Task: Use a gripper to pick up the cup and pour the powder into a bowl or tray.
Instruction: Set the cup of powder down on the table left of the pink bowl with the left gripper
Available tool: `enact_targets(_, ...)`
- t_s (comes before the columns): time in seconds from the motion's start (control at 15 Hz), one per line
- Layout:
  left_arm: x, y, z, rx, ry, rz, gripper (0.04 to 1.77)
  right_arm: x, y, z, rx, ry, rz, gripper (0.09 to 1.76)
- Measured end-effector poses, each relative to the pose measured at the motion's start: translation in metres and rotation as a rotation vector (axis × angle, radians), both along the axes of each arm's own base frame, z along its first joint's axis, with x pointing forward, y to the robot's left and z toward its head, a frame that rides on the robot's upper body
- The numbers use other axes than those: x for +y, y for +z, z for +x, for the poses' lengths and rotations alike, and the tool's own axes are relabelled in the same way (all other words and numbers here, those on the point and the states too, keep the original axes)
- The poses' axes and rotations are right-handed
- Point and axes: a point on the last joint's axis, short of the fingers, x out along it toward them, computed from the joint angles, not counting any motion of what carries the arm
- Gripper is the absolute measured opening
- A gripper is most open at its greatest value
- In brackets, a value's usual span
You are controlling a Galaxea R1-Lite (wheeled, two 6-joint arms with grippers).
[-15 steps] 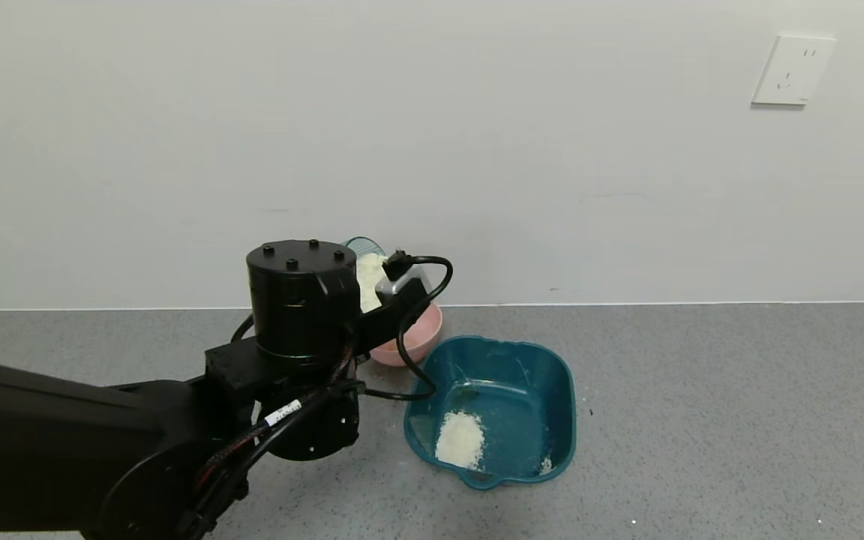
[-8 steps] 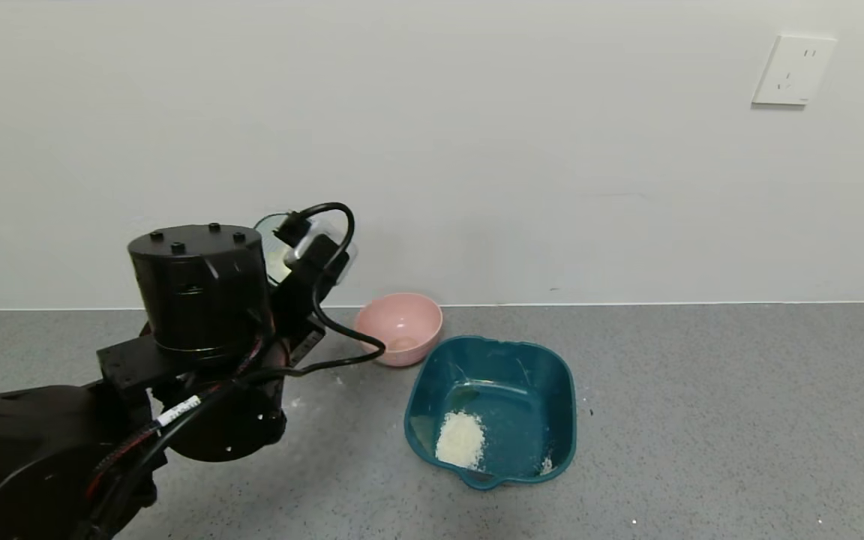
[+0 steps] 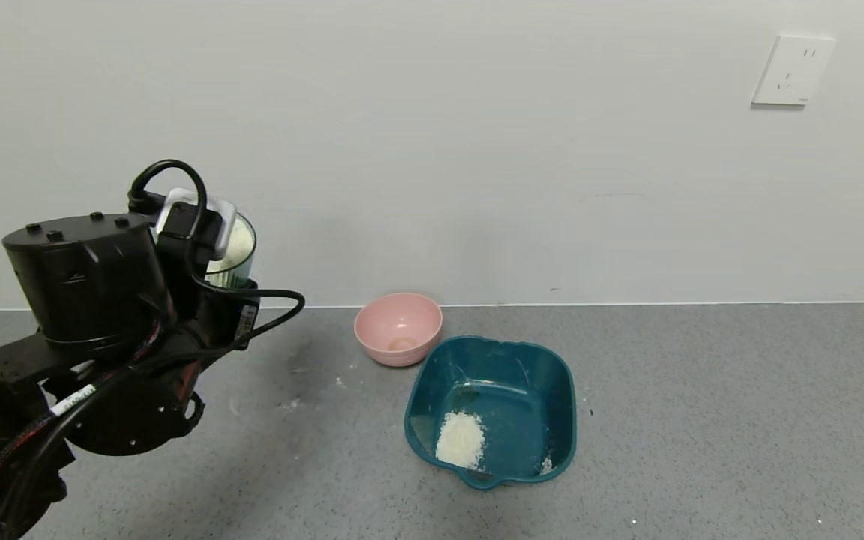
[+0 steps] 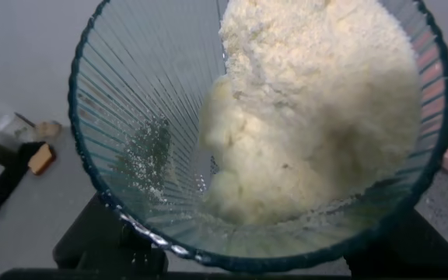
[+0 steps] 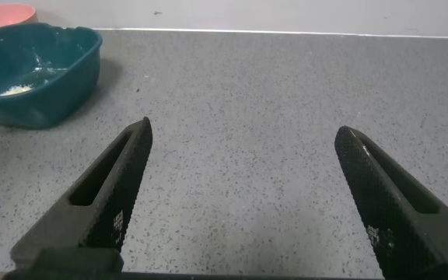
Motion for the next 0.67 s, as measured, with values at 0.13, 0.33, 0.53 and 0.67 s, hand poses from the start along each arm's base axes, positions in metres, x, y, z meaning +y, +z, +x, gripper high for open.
enact_targets(0.13, 0.013, -0.005, 0.003, -0.011, -0.001, -0.083, 1.28, 0.000, 0.000, 0.000, 0.000, 0.000, 0.000, 1.71)
enact_targets(0.33, 0.031, -0.014, 0.007, -0.032, 0.021, -0.218, 1.28, 0.000, 0.000, 0.000, 0.000, 0.000, 0.000, 1.71)
enact_targets(0.53, 0.042, -0.024, 0.013, -0.028, 0.003, -0.334, 1.28, 0.000, 0.000, 0.000, 0.000, 0.000, 0.000, 1.71)
enact_targets(0.67, 0.048, -0.029, 0.017, -0.021, -0.002, -0.372, 1.28, 0.000, 0.000, 0.000, 0.000, 0.000, 0.000, 1.71)
